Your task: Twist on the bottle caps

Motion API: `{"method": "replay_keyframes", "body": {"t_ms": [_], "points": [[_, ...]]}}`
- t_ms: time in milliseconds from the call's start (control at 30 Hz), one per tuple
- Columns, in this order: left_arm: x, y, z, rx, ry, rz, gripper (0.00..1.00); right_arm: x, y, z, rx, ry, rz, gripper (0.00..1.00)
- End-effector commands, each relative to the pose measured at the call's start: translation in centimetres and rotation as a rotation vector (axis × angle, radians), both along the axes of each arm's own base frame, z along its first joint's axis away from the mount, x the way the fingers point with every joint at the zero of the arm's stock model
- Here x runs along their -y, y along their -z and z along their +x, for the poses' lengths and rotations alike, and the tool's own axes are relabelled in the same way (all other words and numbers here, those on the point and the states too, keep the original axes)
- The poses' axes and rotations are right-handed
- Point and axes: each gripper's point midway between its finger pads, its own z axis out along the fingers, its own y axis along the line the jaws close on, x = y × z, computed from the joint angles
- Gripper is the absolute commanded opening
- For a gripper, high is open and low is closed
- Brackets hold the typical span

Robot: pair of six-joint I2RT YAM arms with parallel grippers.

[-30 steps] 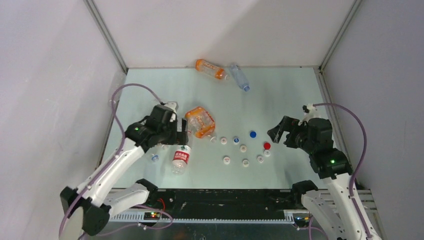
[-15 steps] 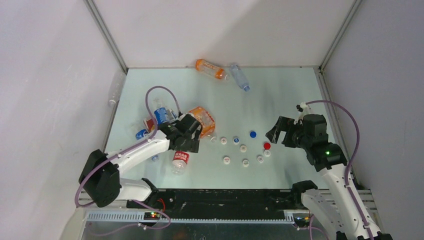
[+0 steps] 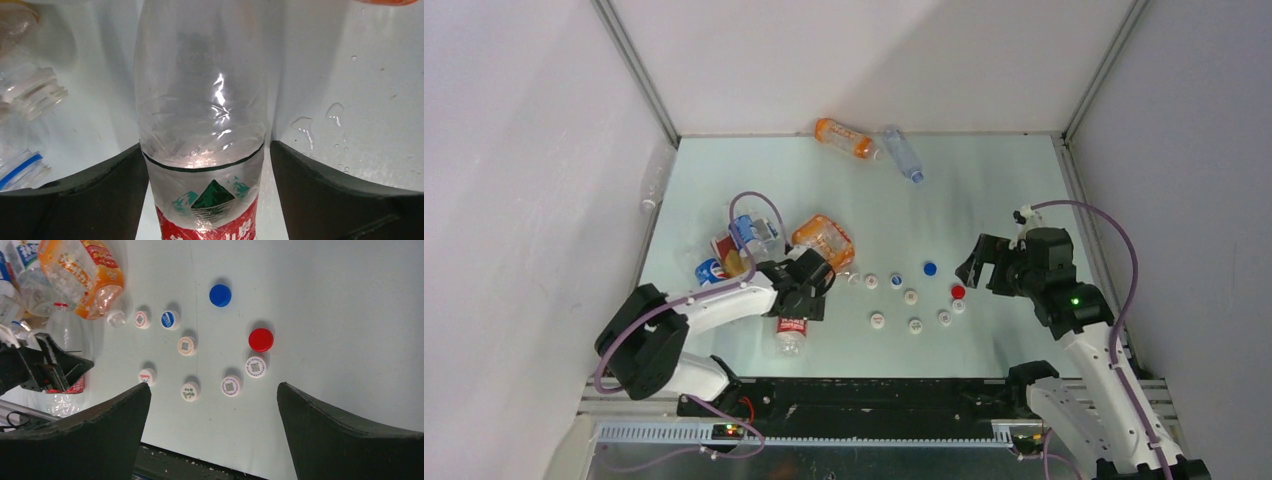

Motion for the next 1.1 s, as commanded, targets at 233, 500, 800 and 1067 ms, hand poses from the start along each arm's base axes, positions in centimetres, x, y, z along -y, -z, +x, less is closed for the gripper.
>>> {"method": "replay_keyframes", "body": {"t_ms": [233,500,800,1067], "points": [[0.5,-1.1,-0.1,0.124,-0.069,-0.157,0.76,-0.1,0.8,1.5,-0.002,0.072,0.050,0.99],[1.3,-4.5,0.7,0.305,0.023,-0.310,0.62,1.4,2.7,2.0,-0.035,0.104,-0.066,0.99],[1.8,-15.8,0.7,0.709,0.208,-0.576,0.61,2.2,6.9,2.3,-0.248,0.133,-0.288,0.89],[-2.3,-25.3,-1.0,0.982,0.238,-0.573,0.62,0.9,9.2,4.0,-0.350,0.099,-0.337,0.78]]}}
